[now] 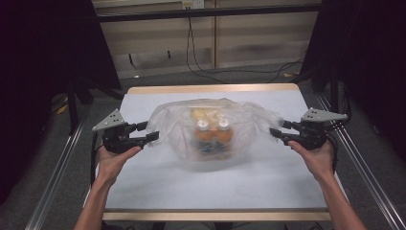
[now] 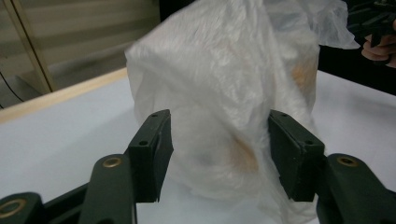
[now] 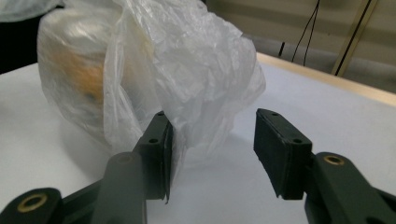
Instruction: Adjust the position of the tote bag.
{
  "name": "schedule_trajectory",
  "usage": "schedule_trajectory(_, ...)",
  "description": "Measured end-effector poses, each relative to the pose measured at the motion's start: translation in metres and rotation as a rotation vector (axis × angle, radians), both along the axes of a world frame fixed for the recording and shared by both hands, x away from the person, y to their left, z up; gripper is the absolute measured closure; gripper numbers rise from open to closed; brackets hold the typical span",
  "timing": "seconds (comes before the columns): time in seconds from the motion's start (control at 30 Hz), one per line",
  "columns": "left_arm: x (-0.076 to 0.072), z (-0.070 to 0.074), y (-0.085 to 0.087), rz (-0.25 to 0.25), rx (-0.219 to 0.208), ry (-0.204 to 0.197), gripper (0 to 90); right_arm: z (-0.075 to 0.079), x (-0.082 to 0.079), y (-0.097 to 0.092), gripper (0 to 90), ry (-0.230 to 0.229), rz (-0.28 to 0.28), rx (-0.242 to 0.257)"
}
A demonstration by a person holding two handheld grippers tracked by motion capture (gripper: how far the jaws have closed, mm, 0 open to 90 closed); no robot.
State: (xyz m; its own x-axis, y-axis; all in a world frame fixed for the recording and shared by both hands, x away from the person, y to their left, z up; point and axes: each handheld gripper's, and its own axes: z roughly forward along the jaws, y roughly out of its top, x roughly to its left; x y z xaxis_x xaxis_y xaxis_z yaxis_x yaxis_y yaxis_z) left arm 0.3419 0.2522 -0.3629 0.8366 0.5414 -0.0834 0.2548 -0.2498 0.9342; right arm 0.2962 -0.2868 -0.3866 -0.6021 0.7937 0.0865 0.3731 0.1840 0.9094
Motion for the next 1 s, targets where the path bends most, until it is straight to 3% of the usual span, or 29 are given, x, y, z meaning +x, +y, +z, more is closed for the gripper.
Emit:
schedule_trajectory(0.07,-0.003,0.012,0.0,-0.002,-0.018,-0.025,41.3,0.014,-0.005,-0.002,46.5,-0.031,0.006,0.012)
schedule_trajectory(0.2,-0.007,0.026,0.0,0.004,-0.017,-0.053,41.2,0.025,-0.009,-0.003,45.5,-0.058,0.015,0.028)
schedule_trajectory(0.23,-0.009,0.029,-0.001,-0.004,-0.024,-0.067,43.5,0.033,-0.013,-0.002,44.9,-0.078,0.017,0.029)
schedule_trajectory(0.3,-0.013,0.033,-0.005,-0.031,-0.028,-0.08,49.8,0.037,-0.014,-0.002,44.4,-0.086,0.019,0.029)
schedule_trajectory(0.33,-0.016,0.035,-0.012,-0.075,-0.02,-0.083,52.6,0.044,-0.016,0.0,44.0,-0.096,0.032,0.039)
schedule_trajectory(0.4,-0.017,0.034,-0.017,-0.098,-0.017,-0.081,60.2,0.046,-0.016,0.001,44.0,-0.101,0.034,0.04)
schedule_trajectory(0.43,-0.018,0.031,-0.024,-0.128,-0.015,-0.074,60.2,0.049,-0.017,0.002,44.3,-0.105,0.042,0.039)
schedule_trajectory(0.53,-0.019,0.019,-0.047,-0.211,0.022,-0.056,74.0,0.056,-0.02,0.01,45.0,-0.13,0.062,0.04)
schedule_trajectory(0.6,-0.019,0.016,-0.055,-0.225,0.031,-0.05,74.2,0.059,-0.021,0.013,47.4,-0.136,0.07,0.04)
schedule_trajectory(0.67,-0.015,0.012,-0.071,-0.24,0.05,-0.04,72.3,0.06,-0.022,0.016,56.5,-0.15,0.1,0.03)
schedule_trajectory(0.77,-0.011,0.01,-0.08,-0.245,0.042,-0.03,70.6,0.062,-0.024,0.02,57.1,-0.156,0.1,0.026)
schedule_trajectory(0.9,-0.001,0.004,-0.097,-0.248,0.058,-0.015,69.7,0.068,-0.025,0.028,60.0,-0.175,0.108,0.03)
schedule_trajectory(1.0,0.007,-0.001,-0.109,-0.236,0.084,-0.017,66.5,0.072,-0.022,0.027,60.2,-0.161,0.112,0.034)
